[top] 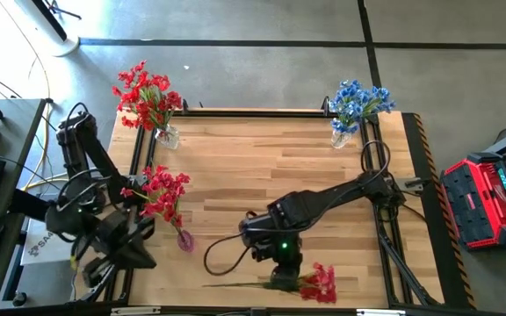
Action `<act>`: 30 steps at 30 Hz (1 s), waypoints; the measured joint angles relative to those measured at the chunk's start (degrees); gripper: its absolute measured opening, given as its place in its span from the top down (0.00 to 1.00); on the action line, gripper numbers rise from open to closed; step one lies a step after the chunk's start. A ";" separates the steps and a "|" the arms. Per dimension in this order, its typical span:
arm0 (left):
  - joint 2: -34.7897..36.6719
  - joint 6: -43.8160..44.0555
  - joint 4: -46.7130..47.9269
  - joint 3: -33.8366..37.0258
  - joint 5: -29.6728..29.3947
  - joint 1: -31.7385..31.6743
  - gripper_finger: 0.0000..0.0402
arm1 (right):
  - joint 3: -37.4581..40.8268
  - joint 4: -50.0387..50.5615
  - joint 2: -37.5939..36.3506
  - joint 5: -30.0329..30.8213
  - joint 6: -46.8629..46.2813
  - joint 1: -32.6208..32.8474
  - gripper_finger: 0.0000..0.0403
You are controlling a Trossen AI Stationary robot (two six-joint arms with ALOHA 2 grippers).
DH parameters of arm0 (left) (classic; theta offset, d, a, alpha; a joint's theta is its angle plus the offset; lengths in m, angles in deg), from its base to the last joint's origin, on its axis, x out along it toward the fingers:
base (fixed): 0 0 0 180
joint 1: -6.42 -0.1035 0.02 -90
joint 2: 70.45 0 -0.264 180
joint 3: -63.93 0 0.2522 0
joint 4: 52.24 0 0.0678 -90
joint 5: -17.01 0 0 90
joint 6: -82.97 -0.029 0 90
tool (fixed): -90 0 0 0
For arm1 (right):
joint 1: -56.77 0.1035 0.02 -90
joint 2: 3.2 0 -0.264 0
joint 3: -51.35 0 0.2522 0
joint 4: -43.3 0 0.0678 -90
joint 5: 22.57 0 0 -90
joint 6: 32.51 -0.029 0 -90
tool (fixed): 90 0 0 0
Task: Sort flowers into vase by color
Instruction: Put the red flower into the violet transparent vase
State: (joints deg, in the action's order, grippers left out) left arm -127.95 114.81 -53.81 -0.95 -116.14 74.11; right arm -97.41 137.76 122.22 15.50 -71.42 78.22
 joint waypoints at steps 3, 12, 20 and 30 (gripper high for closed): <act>-2.12 -4.71 -1.10 -1.94 1.95 -3.01 1.00 | 1.90 -2.04 -1.38 -1.05 -3.72 -0.61 1.00; -11.97 -9.21 22.12 -21.50 4.68 -8.33 1.00 | 1.90 -8.67 -1.40 -3.90 -10.33 -0.89 1.00; -21.76 -11.18 44.42 -37.66 5.79 -11.32 0.92 | 1.90 -26.91 -1.40 -5.73 -23.10 -0.94 1.00; -30.38 -10.91 48.87 -41.35 15.75 -16.10 0.66 | 1.90 -39.39 -1.39 -5.09 -34.75 -1.78 1.00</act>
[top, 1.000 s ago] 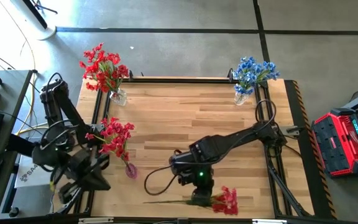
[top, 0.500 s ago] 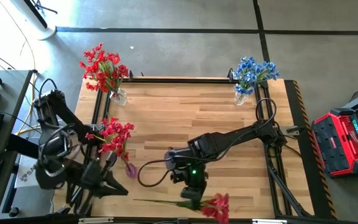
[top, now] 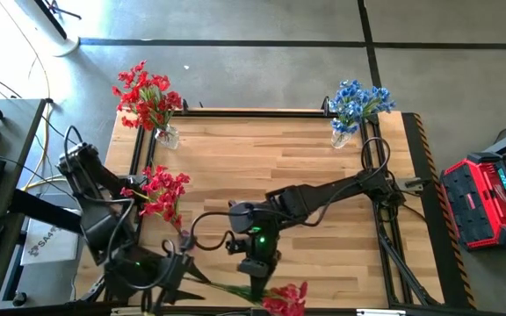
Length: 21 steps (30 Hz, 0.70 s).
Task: Sort flowers into vase by color
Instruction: Put the red flower into the violet transparent vase
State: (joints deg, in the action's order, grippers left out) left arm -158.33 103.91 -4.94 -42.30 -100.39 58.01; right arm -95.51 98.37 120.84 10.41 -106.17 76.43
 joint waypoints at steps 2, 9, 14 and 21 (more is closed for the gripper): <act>-0.58 0.24 0.22 0.00 0.33 -0.54 0.62 | 0.00 0.07 0.01 0.09 -0.01 -0.13 1.00; -2.54 0.87 -0.05 -0.02 0.71 -3.37 0.63 | 0.00 0.04 0.01 2.10 -0.97 -0.18 1.00; -4.55 -0.57 -0.04 -0.02 1.75 -4.93 0.70 | 0.02 0.03 0.01 3.06 -0.96 -0.18 1.00; -4.14 -0.41 -0.02 -0.02 1.59 -5.68 0.86 | 0.02 0.52 0.01 3.88 0.15 -0.18 1.00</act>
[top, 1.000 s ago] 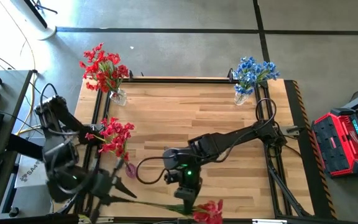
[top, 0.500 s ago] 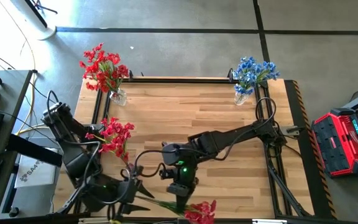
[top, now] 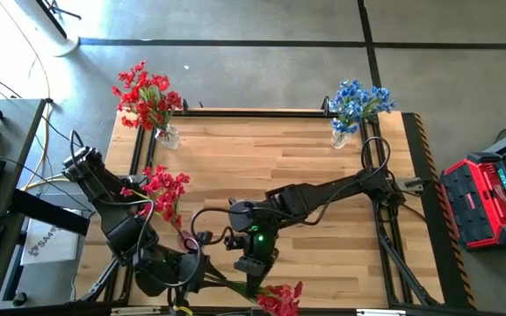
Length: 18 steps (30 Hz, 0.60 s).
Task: Sort flowers into vase by color
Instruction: Put the red flower into the violet transparent vase
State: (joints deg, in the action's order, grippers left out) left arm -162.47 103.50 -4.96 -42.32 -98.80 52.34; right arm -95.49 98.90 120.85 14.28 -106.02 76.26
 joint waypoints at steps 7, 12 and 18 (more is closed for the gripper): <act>0.10 2.25 0.76 -0.02 4.63 -1.09 0.98 | 0.00 2.37 0.00 3.36 3.66 -0.20 1.00; 0.15 3.51 2.76 -0.02 4.95 -1.13 1.00 | 0.07 2.82 -0.37 7.55 7.66 -0.30 0.91; 0.73 6.03 5.30 -0.02 -2.67 0.82 1.00 | 0.04 4.84 -5.68 29.32 16.30 -1.00 0.71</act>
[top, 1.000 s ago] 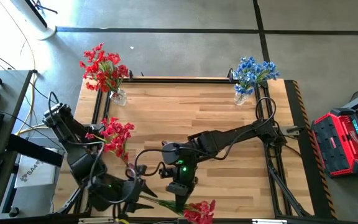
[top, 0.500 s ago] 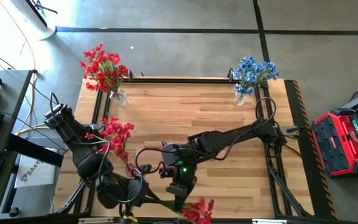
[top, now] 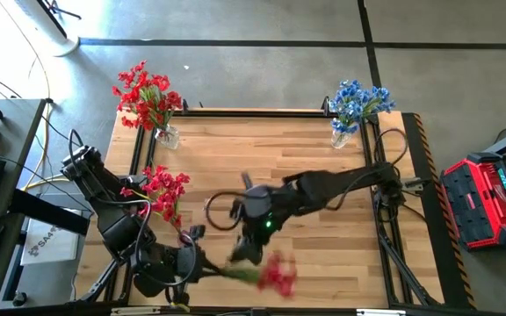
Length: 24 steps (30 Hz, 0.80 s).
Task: Sort flowers into vase by color
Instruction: Put the red flower into the violet transparent vase
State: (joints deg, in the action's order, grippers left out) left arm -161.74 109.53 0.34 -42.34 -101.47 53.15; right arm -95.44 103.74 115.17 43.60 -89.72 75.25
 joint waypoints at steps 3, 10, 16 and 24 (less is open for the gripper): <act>0.16 2.73 0.81 0.00 -6.71 0.59 1.00 | 0.03 0.09 -2.85 13.17 6.71 -0.07 0.64; 0.63 6.37 -2.82 0.00 -25.24 1.99 1.00 | -0.04 -7.44 -11.58 44.16 27.18 4.35 0.58; 3.13 0.49 -14.71 0.00 -42.46 3.10 1.00 | -0.08 -19.46 -15.63 60.31 43.30 11.63 0.58; 6.37 -25.97 -37.82 0.00 -48.13 3.34 1.00 | -0.07 -23.67 -15.72 59.95 46.27 15.28 0.58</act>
State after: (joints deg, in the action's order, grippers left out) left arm -155.37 83.56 -37.49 -42.34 -149.60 56.50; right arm -95.51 80.07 99.45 103.56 -43.46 90.53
